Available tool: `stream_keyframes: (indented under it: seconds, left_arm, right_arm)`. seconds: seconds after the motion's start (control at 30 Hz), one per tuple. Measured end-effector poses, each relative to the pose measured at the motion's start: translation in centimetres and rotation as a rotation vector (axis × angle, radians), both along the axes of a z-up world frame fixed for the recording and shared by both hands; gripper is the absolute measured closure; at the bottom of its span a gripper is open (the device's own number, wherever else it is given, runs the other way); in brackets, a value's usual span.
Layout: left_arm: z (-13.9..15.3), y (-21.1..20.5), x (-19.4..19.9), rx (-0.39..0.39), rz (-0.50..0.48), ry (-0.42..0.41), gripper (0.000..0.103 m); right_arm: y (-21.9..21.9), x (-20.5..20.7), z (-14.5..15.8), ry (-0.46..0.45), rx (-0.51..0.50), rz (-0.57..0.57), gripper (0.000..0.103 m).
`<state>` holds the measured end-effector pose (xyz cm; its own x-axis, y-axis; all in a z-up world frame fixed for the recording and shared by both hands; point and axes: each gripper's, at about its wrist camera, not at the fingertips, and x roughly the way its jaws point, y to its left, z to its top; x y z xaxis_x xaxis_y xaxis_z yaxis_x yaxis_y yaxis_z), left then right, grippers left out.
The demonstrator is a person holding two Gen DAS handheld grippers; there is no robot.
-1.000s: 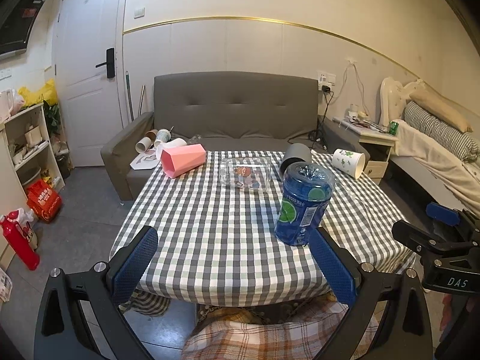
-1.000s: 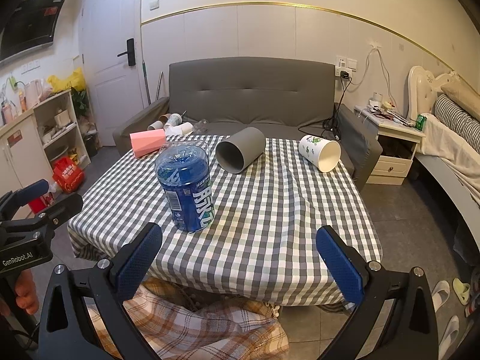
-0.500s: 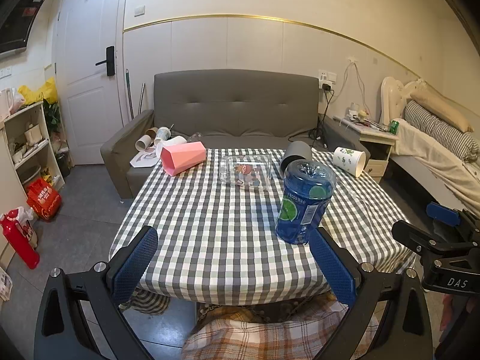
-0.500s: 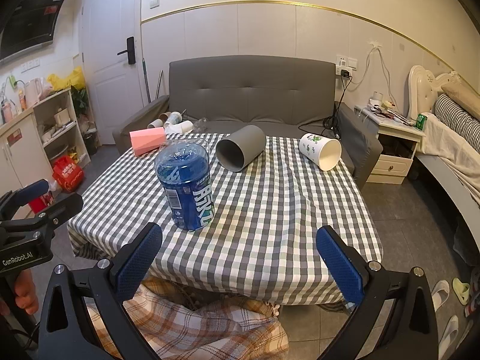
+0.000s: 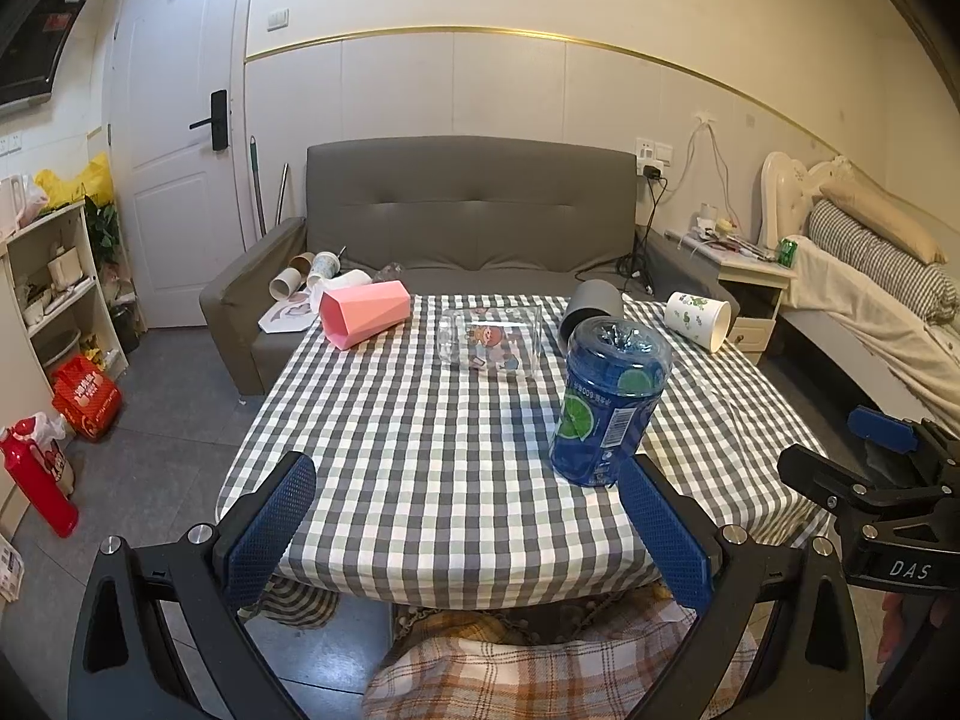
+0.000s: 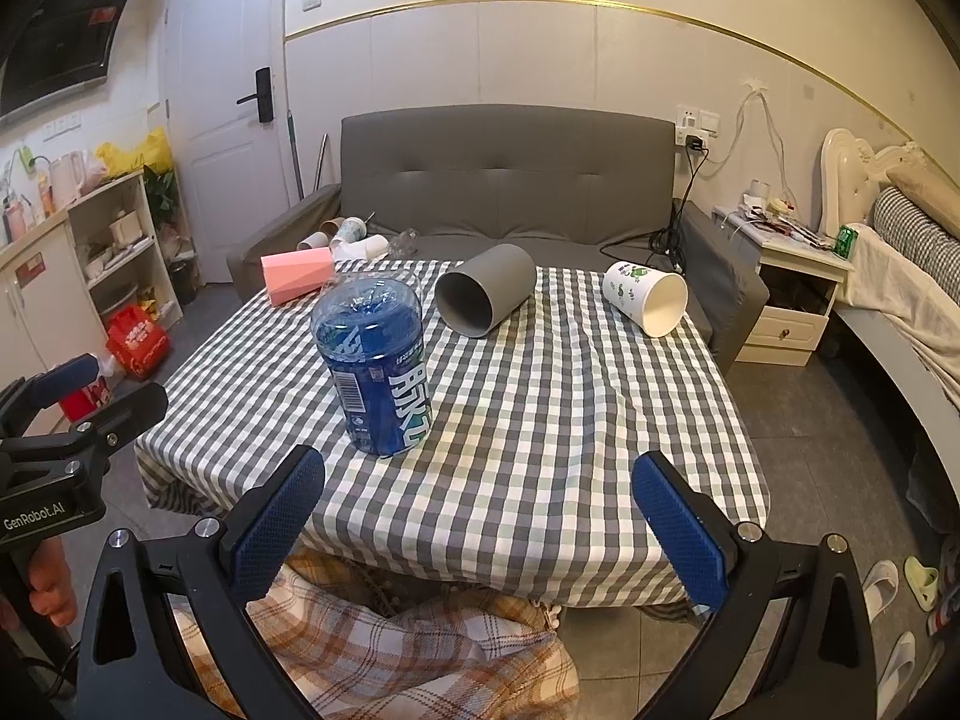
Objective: Flip cup upside down
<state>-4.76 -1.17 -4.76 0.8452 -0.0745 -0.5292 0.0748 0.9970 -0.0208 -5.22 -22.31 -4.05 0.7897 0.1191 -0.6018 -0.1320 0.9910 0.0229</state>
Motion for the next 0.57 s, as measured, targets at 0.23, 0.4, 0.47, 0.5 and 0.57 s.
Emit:
stream_keyframes:
  seconds: [0.23,0.4,0.47,0.5,0.57]
  left_arm:
    - [0.07,0.02,0.04,-0.001,0.000,0.002,0.000]
    - [-0.08,-0.01,0.02,-0.003,-0.002,0.003,0.000]
    - [-0.23,-0.03,0.00,-0.001,-0.001,0.004,0.000]
    - [-0.28,-0.01,-0.01,-0.003,-0.002,0.006,0.000]
    - [-0.35,0.04,0.01,-0.004,-0.002,0.008,0.000]
  right_arm:
    - [0.05,0.13,-0.15,0.006,0.000,0.001,0.000]
    - [0.08,0.28,-0.29,0.011,0.000,0.002,0.000]
    - [0.08,0.30,-0.25,0.009,0.003,0.003,0.000]
    - [0.11,0.29,-0.23,0.008,0.003,0.003,0.000]
    - [0.17,0.26,-0.21,0.008,0.002,0.004,0.000]
